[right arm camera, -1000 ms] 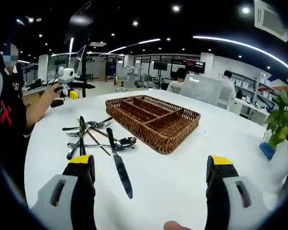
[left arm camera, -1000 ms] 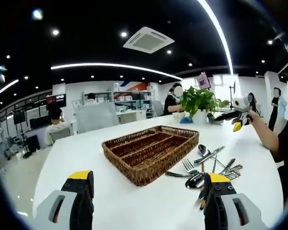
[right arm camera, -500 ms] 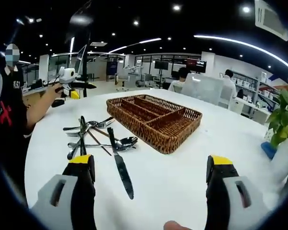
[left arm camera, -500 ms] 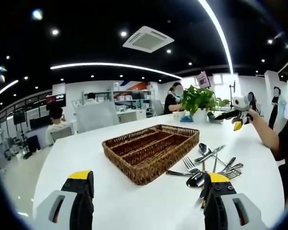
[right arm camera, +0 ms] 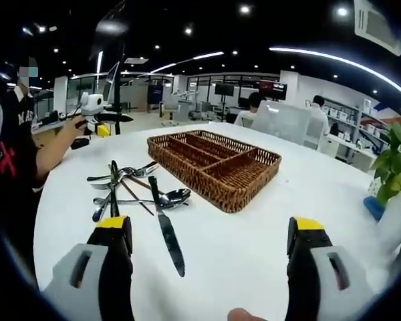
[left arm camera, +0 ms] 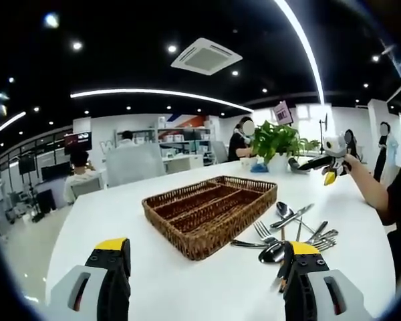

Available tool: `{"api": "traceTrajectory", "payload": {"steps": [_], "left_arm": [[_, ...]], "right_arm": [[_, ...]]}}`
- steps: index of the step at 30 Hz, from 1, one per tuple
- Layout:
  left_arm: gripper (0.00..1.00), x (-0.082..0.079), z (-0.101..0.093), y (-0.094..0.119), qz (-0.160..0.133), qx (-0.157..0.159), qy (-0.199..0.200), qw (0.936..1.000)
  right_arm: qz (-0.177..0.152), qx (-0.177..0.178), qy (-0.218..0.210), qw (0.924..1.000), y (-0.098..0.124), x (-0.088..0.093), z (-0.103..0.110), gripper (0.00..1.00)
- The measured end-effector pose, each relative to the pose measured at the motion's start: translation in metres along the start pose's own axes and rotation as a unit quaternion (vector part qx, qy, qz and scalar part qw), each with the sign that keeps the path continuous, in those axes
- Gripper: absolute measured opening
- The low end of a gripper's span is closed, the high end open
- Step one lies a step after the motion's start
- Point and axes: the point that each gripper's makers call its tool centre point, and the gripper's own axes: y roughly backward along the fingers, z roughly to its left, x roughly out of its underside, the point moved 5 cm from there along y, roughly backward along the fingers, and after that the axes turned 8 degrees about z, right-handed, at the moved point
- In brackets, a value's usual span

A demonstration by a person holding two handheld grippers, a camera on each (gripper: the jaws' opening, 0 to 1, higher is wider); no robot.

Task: Arrange the knives, forks, and spoons in their matching storage slots by inserting each utensil handle-first until every utensil is classified and aligned in the correct compartment

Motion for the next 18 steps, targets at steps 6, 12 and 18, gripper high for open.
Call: {"api": "traceTrajectory", "payload": {"steps": [6,12,18], "left_arm": [[1.0,0.0011,0.0034,0.0002,0.002,-0.003,-0.001,1.0],[1.0,0.0005,0.0051,-0.0001,0.0,-0.003,-0.002,1.0],[1.0,0.0003,0.0036,-0.0018,0.001,-0.003,-0.008,1.0]], "right_arm": [[-0.004,0.001,0.001,1.0,0.0011,-0.0015,0.0,0.99],[-0.003,0.001,0.007,1.0,0.0016,-0.0012,0.0002,0.99],[-0.008,-0.001,0.008,0.9999,-0.0002,-0.0032,0.0019,0.99]]}}
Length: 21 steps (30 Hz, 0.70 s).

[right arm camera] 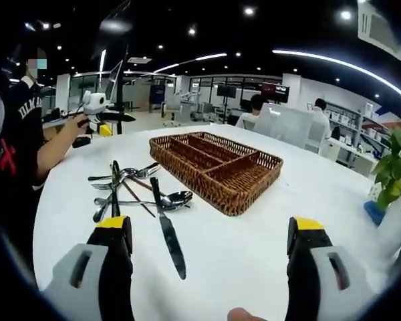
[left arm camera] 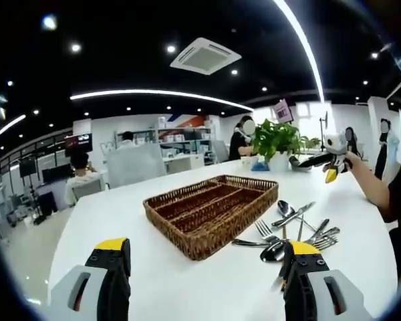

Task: Arrange the knives, forks, and spoons in their matching storage slots by inserting each utensil handle-first until every utensil is classified and aligned in the correct compartment

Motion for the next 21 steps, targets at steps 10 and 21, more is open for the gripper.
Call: {"api": "traceTrajectory", "payload": {"steps": [10,21], "left_arm": [[1.0,0.0003,-0.0001,0.0001,-0.001,0.003,-0.001,1.0],[1.0,-0.0007,-0.0009,0.0032,-0.004,0.005,-0.001,1.0]], "right_arm": [[-0.006,0.01,0.002,0.9999,0.0006,-0.0014,-0.0031,0.99],[-0.007,0.016,-0.003,0.9999,0.0028,-0.0019,-0.0046,0.99]]}}
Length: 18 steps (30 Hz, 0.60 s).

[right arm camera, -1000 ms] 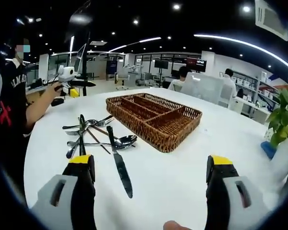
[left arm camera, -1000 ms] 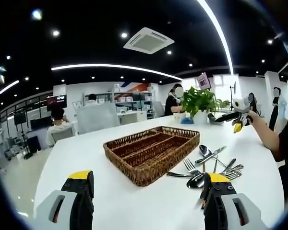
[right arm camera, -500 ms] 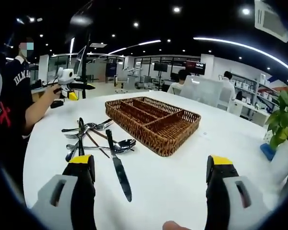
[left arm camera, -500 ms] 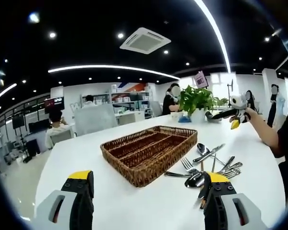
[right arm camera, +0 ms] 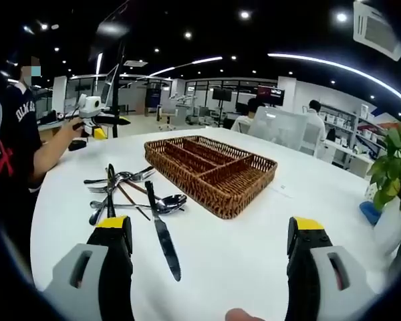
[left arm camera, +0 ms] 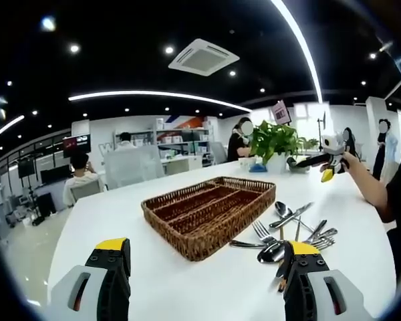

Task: Arrange the knives, forks, and spoons in their matching storage slots by inserting each utensil handle-first until every utensil is classified and aligned in the correct compartment

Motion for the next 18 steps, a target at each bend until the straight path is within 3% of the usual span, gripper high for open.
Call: {"api": "traceTrajectory", "payload": {"steps": [11,18], "left_arm": [[1.0,0.002,0.001,0.0,0.01,-0.005,-0.006,0.9999],[1.0,0.003,0.004,0.001,0.009,-0.009,-0.001,0.9999]], "right_arm": [[-0.003,0.031,-0.006,0.9995,0.001,-0.002,-0.009,0.99],[0.003,0.027,-0.002,0.9996,0.0,0.0,-0.008,0.99]]}}
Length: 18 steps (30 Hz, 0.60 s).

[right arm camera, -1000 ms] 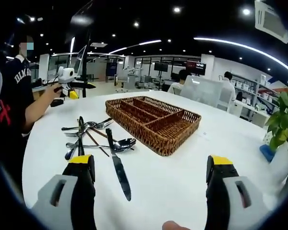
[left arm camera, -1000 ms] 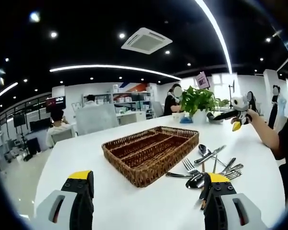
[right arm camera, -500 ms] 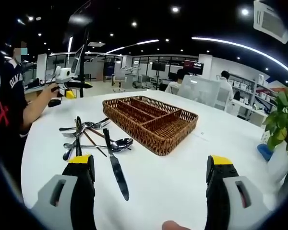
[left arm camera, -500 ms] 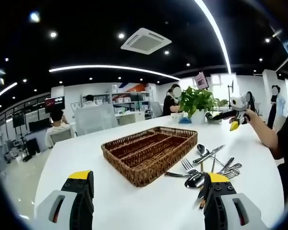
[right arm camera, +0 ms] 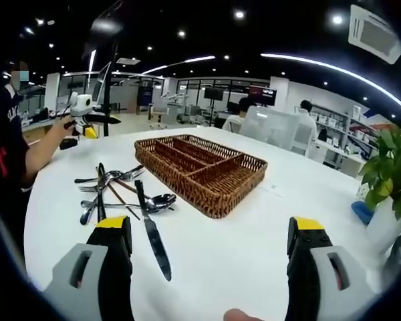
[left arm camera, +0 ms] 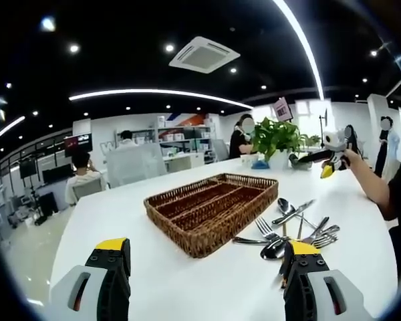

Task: Arrange the knives, forks, and spoons in their matching storage slots by inserting each utensil handle-first until every utensil is classified and aligned in the correct compartment

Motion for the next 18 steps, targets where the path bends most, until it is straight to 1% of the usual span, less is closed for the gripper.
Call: {"api": "traceTrajectory", "payload": {"steps": [3,8,15,18], "left_arm": [[1.0,-0.0005,-0.0003,0.0004,-0.003,0.003,0.003,1.0],[1.0,0.0018,-0.0017,-0.0014,0.002,0.007,-0.001,1.0],[1.0,0.002,-0.0031,-0.0014,0.004,0.007,-0.001,1.0],[1.0,0.002,-0.0036,-0.0016,0.004,0.008,-0.001,1.0]], "right_arm": [[0.007,-0.014,-0.006,0.9999,-0.0032,0.0016,0.0059,0.99],[0.005,-0.021,0.0,0.9998,-0.0041,0.0003,0.0104,0.99],[-0.002,-0.007,-0.007,1.0,-0.0019,-0.0006,0.0032,0.99],[0.0,-0.003,-0.007,1.0,-0.0023,0.0,0.0016,0.99]]}}
